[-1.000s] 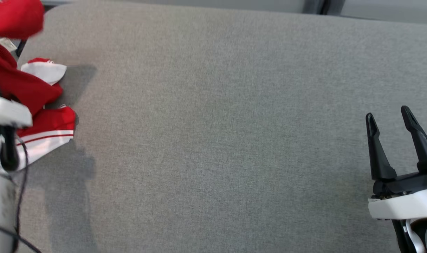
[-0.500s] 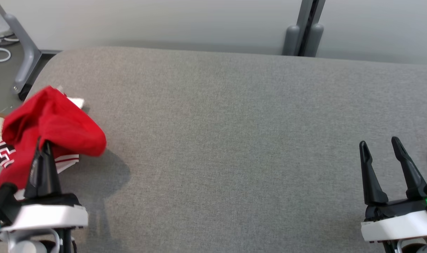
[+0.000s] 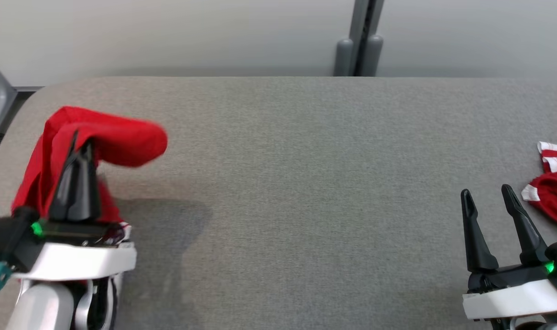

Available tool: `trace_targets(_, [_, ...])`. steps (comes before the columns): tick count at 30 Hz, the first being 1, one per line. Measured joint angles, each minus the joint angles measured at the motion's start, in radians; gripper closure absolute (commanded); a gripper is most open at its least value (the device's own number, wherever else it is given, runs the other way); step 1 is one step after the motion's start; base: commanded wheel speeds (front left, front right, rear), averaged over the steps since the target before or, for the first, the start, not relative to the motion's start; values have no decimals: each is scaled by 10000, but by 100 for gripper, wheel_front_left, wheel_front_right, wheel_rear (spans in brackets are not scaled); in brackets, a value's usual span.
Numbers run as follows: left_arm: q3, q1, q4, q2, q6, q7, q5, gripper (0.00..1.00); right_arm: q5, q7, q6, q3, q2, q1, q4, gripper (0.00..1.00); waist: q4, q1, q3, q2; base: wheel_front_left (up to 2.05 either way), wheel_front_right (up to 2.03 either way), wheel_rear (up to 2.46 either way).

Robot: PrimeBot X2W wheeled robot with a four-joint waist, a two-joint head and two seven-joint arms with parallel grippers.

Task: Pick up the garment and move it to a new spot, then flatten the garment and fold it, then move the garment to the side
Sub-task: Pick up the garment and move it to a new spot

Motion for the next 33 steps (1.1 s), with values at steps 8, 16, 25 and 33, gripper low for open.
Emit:
trace_targets(8, [-1858, -2195, 458, -437, -1045, 466, 341, 100, 184, -234, 0, 134, 81, -328, 109, 0, -938, 0, 554, 0, 0, 0, 0])
trace_targets(16, [-3726, -3685, 2362, -1490, -1877, 752, 441, 100, 437, -587, 0, 146, 127, -662, 426, 0, -2187, -1, 1225, 0, 0, 0, 0])
trace_targets(25, [-5499, -4625, 5244, -1871, -2224, 1313, 90, 100, 815, -859, 0, 288, 144, -865, 752, 0, -3229, 0, 2048, 0, 0, 0, 0])
trace_targets(33, [-6736, -4832, 6521, -1971, -2293, 1126, -683, 0, 955, -1018, 0, 209, 148, -910, 1078, 0, -3386, 0, 2273, 0, 0, 0, 0])
